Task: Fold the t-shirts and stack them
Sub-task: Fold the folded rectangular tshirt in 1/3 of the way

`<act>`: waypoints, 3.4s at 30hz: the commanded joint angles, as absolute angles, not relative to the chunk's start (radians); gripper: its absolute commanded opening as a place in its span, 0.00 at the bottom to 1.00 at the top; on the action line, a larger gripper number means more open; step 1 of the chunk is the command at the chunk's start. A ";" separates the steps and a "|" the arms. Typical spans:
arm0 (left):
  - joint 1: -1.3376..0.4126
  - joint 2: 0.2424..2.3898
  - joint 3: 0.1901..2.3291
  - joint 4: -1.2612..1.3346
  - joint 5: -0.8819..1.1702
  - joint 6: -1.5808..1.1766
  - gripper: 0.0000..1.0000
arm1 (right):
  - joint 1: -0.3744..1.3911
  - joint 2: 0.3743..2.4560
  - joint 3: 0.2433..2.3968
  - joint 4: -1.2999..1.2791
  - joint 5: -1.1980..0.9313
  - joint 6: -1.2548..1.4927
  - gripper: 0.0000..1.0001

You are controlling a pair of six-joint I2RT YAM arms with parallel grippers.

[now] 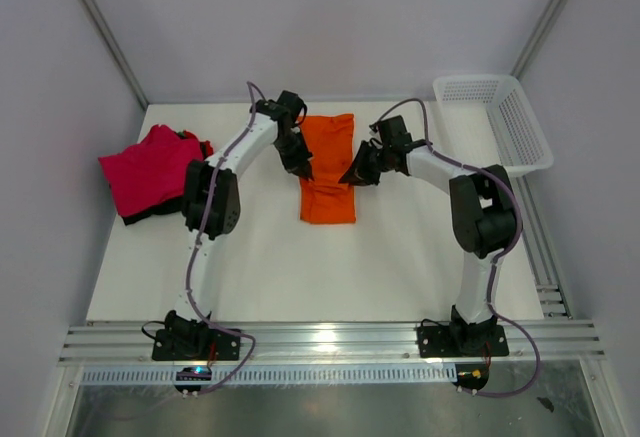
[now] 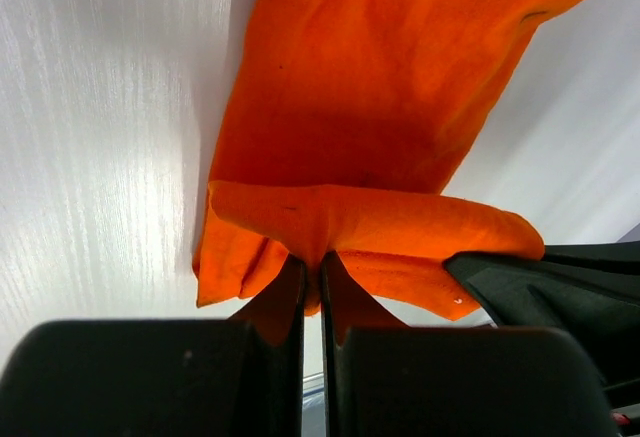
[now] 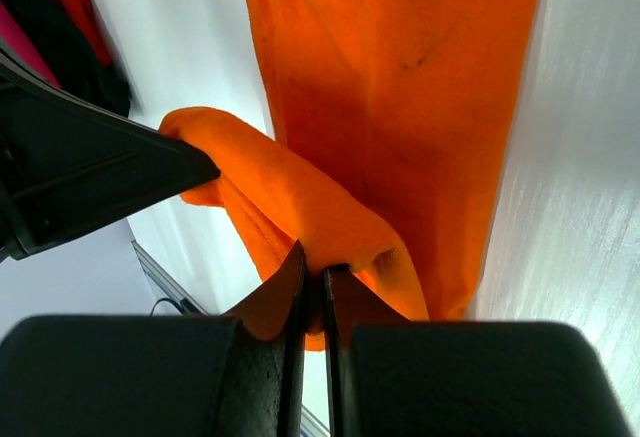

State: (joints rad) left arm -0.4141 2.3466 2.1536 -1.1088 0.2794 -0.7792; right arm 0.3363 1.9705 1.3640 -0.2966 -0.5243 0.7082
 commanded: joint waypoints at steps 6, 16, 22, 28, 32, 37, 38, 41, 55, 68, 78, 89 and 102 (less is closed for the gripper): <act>-0.384 2.379 2.172 -1.120 0.268 -0.718 0.00 | 0.322 1.979 1.362 -0.325 -0.512 0.676 0.03; -0.370 2.391 2.175 -1.097 0.304 -0.700 0.01 | 0.322 2.000 1.374 -0.318 -0.486 0.695 0.03; -0.371 2.369 2.123 -1.074 0.307 -0.641 0.29 | 0.322 2.003 1.358 -0.316 -0.446 0.692 0.03; -0.370 2.342 2.066 -1.078 0.282 -0.595 0.37 | 0.321 2.014 1.345 -0.308 -0.437 0.690 0.03; -0.370 2.336 2.060 -1.097 0.287 -0.568 0.37 | 0.322 2.022 1.350 -0.302 -0.437 0.692 0.03; -0.370 2.300 2.016 -1.089 0.298 -0.557 0.37 | 0.322 2.046 1.368 -0.318 -0.437 0.695 0.27; -0.370 2.290 1.988 -1.085 0.302 -0.557 0.37 | 0.322 2.049 1.367 -0.319 -0.433 0.695 0.29; -0.371 2.249 1.922 -1.052 0.310 -0.555 0.37 | 0.322 2.040 1.355 -0.301 -0.413 0.695 0.35; -0.371 2.227 1.701 -0.962 0.284 -0.531 0.36 | 0.322 2.059 1.381 -0.318 -0.428 0.695 0.35; -0.376 2.292 1.603 -0.888 0.299 -0.514 0.36 | 0.322 1.918 1.382 -0.259 -0.521 0.744 0.45; -0.377 2.276 1.502 -0.824 0.310 -0.522 0.35 | 0.304 1.926 1.471 -0.150 -0.611 0.861 0.48; -0.377 2.241 1.407 -0.782 0.314 -0.522 0.35 | 0.256 2.008 1.649 -0.334 -0.532 0.733 0.48; -0.377 2.275 1.471 -0.818 0.318 -0.509 0.35 | 0.340 1.519 1.079 -0.190 -0.581 0.750 0.48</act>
State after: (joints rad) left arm -0.3630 2.1548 1.5101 -0.8398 0.5064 -0.5674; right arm 0.2977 1.6455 1.1297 -0.2737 -0.5568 0.7452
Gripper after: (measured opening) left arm 0.347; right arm 0.476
